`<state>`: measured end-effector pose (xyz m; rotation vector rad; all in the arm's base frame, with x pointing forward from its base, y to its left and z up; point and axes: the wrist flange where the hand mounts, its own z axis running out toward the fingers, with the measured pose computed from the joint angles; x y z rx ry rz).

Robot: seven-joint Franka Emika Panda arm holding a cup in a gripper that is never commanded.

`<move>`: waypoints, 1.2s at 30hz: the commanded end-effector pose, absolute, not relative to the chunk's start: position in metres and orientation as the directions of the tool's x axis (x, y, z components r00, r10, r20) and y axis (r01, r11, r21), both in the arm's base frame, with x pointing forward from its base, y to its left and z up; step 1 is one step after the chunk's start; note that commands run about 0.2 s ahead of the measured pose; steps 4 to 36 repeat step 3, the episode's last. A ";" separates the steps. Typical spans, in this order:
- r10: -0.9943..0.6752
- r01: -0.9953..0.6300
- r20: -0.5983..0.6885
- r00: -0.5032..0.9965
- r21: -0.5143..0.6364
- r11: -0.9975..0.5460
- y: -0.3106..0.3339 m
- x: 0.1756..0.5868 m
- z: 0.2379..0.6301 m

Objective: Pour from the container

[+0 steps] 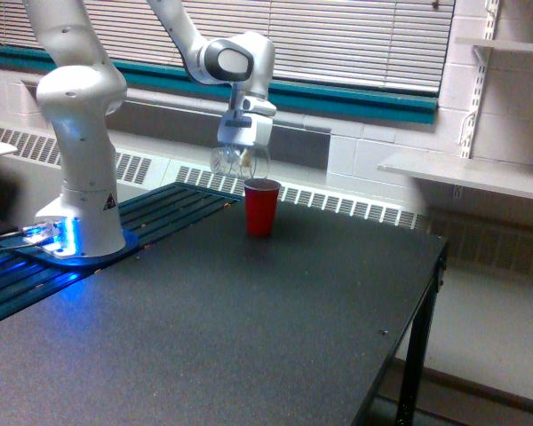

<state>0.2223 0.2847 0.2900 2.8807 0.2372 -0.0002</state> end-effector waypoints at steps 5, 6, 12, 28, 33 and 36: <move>0.148 0.135 0.042 0.988 0.222 -0.966 0.287 0.230 0.305; 0.148 0.135 0.042 0.988 0.222 -0.966 0.287 0.230 0.305; 0.148 0.135 0.042 0.988 0.222 -0.966 0.287 0.230 0.305; 0.148 0.135 0.042 0.988 0.222 -0.966 0.287 0.230 0.305; 0.148 0.135 0.042 0.988 0.222 -0.966 0.287 0.230 0.305; 0.148 0.135 0.042 0.988 0.222 -0.966 0.287 0.230 0.305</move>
